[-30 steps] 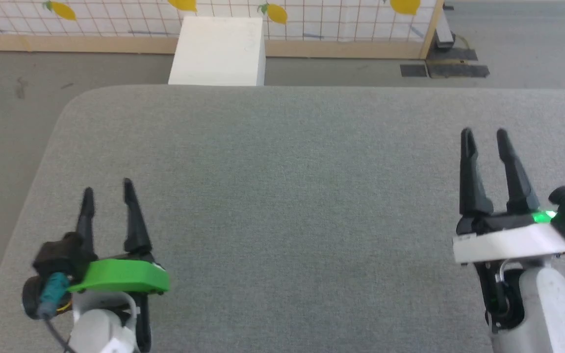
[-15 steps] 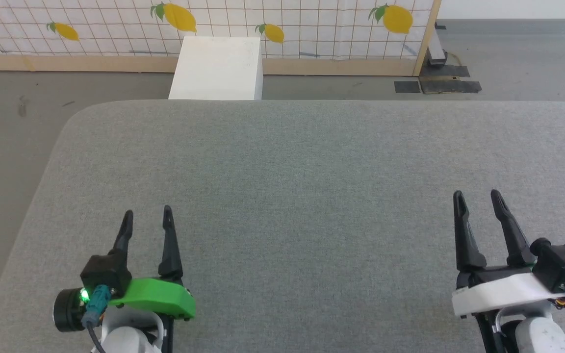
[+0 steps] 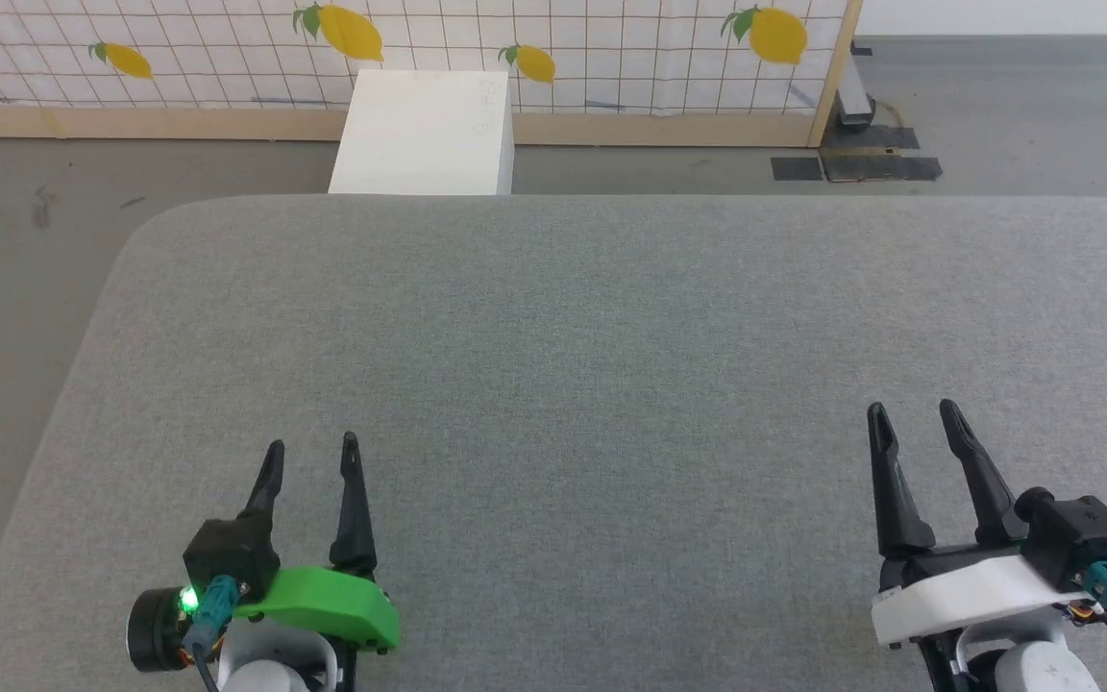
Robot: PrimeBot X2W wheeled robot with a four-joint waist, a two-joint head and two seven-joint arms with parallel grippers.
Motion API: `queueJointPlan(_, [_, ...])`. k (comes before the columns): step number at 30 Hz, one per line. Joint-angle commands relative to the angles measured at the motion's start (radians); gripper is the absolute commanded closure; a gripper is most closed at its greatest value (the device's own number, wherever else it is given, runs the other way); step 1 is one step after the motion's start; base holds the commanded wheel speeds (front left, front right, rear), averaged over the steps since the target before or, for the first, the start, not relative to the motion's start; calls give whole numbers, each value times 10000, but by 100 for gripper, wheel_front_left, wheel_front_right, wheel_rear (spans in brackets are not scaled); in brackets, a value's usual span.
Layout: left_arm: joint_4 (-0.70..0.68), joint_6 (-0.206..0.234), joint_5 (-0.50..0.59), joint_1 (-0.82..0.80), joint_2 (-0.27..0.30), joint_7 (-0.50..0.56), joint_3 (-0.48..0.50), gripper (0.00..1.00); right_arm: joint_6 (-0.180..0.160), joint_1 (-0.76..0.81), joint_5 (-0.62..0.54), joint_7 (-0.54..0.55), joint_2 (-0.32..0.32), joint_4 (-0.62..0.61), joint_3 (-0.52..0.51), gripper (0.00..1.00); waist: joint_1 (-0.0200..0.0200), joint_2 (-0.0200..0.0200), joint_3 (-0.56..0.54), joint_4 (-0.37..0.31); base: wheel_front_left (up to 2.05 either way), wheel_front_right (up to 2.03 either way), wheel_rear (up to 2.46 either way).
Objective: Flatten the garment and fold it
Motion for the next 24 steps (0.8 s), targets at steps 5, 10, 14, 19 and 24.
queueJointPlan(5, [19,-2,-78,23,0,4,-75,100,0,-1,11,10,0,63,2,100,1,0,-18,-14,0,0,0])
queueJointPlan(10, [4,-6,-61,28,0,30,-73,100,0,2,-8,36,0,53,-8,100,1,0,-24,-12,0,0,0])
queueJointPlan(14, [-52,-20,-1,44,-1,111,-49,100,-1,10,-72,116,0,13,-7,100,1,0,-40,-7,0,0,0])
queueJointPlan(19, [-124,-38,75,65,-2,215,-18,100,-1,22,-154,220,0,-38,-7,100,1,0,-60,0,0,0,0])
queueJointPlan(24, [-193,-56,148,85,-3,314,12,100,-2,32,-232,318,0,-86,-7,100,1,0,-80,7,0,0,0])
